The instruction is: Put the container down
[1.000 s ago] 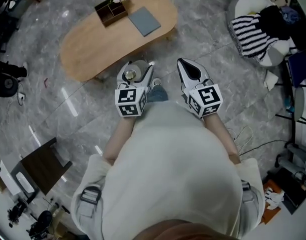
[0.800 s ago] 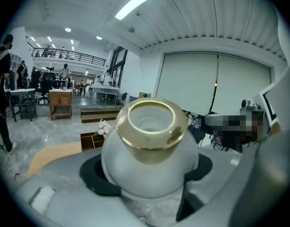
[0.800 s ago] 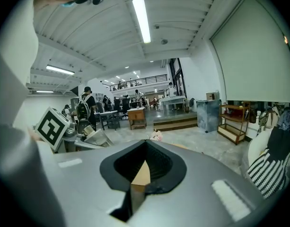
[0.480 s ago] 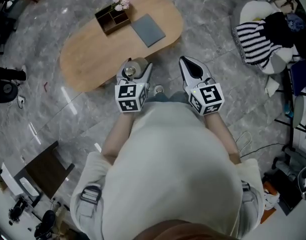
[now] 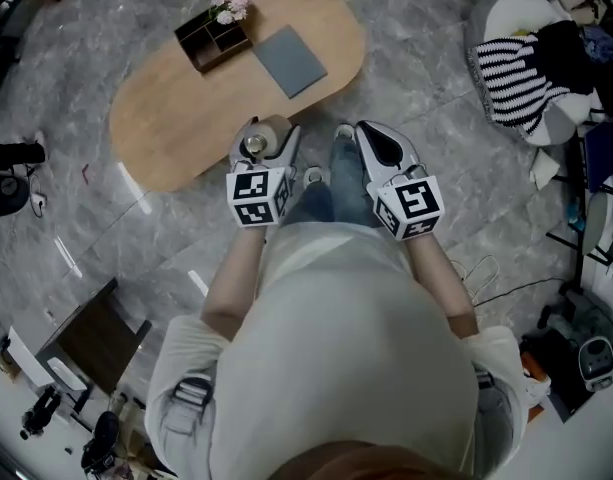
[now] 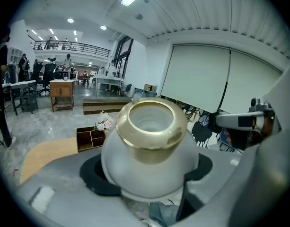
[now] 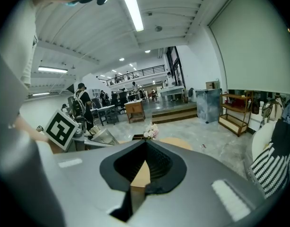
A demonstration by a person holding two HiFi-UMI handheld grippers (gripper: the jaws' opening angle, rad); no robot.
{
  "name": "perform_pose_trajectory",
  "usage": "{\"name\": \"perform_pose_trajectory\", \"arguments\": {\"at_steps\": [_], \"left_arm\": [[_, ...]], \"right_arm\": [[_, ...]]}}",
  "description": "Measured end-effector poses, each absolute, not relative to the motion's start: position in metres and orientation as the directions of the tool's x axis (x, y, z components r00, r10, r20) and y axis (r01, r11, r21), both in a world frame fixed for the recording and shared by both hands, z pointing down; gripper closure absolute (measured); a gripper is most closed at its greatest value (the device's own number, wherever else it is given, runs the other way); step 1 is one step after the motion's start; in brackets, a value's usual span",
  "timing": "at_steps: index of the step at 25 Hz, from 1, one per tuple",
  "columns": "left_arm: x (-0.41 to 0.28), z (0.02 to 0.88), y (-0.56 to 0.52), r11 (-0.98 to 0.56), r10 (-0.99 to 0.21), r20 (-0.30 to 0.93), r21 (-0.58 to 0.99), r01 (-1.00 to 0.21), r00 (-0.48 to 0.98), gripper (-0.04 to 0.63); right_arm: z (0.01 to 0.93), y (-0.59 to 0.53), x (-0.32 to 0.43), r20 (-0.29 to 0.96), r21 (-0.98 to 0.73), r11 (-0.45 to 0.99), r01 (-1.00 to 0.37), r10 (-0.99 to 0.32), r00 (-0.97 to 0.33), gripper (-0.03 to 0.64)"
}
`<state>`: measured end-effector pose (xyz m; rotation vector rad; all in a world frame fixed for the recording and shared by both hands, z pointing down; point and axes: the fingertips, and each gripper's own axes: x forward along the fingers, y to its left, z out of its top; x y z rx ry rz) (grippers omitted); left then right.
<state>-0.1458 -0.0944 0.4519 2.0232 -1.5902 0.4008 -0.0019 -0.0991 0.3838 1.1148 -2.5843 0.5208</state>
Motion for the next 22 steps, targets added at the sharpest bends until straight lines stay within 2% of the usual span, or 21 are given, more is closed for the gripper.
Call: {"name": "perform_pose_trajectory", "arguments": {"at_steps": [13, 22], "left_arm": [[-0.107, 0.539, -0.224, -0.171, -0.768, 0.576, 0.238, -0.956, 0.281, 0.249], [-0.078, 0.623, -0.287, -0.194, -0.725, 0.625, 0.217, -0.957, 0.289, 0.249]], "right_arm": [[0.459, -0.214, 0.036, 0.473, -0.24, 0.584, -0.776, -0.627, -0.619, 0.618], [0.52, -0.255, 0.052, 0.537, -0.249, 0.597, -0.763, -0.571, -0.622, 0.618]]}}
